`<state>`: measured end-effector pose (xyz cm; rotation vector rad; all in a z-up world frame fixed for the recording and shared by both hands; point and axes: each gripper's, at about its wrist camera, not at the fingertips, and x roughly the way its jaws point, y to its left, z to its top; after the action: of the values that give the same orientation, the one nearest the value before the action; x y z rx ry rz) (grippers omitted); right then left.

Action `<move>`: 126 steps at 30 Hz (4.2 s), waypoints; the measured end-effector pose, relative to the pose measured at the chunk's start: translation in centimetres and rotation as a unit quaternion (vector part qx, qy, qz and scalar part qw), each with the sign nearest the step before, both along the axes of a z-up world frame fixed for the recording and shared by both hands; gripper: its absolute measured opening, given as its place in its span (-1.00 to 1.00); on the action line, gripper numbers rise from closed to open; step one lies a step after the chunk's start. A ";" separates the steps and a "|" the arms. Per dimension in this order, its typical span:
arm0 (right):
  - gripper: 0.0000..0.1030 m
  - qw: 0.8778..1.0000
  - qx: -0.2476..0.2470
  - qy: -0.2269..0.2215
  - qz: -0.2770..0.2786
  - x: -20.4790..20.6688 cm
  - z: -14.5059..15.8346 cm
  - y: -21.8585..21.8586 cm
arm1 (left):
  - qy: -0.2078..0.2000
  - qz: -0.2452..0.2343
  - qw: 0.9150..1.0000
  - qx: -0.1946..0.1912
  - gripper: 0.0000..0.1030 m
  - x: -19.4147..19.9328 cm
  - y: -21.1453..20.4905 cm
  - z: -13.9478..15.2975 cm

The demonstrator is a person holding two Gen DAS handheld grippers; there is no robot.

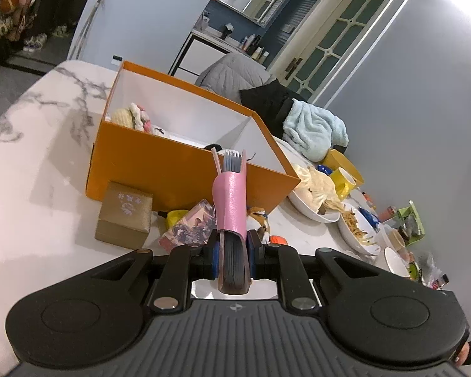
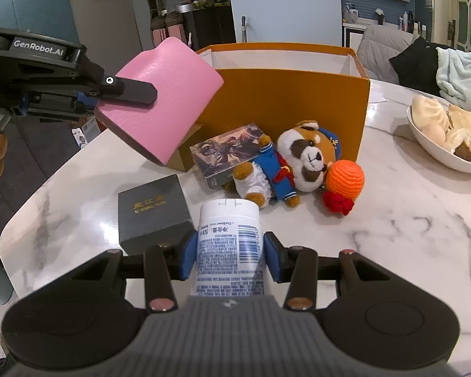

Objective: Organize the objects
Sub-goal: 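Lift the pink case and white tube and carry them over the box, then lower the pink case and tube into the box and open both tools, then move the left tool to the dark gift box while the right tool approaches the orange ball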

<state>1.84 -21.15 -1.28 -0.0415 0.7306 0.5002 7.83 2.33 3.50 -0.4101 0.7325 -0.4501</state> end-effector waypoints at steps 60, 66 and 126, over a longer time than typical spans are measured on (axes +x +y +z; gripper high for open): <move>-0.08 0.980 -0.028 0.176 -0.089 38.6 2.9 6.5 | 0.030 -0.026 0.980 0.193 -0.61 17.2 -4.0 -0.3; -0.17 0.976 -0.028 0.196 -0.089 39.5 1.7 7.1 | 0.073 -0.033 0.983 0.164 -0.61 18.8 -3.2 -1.8; 0.86 0.992 0.081 0.037 -0.089 3.6 1.5 -2.6 | -0.068 -0.054 0.971 0.221 0.74 -3.8 -2.4 -5.0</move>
<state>5.44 -23.78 0.19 0.1926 0.7555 0.3908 4.05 -0.10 -1.46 0.0790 0.7005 -0.3988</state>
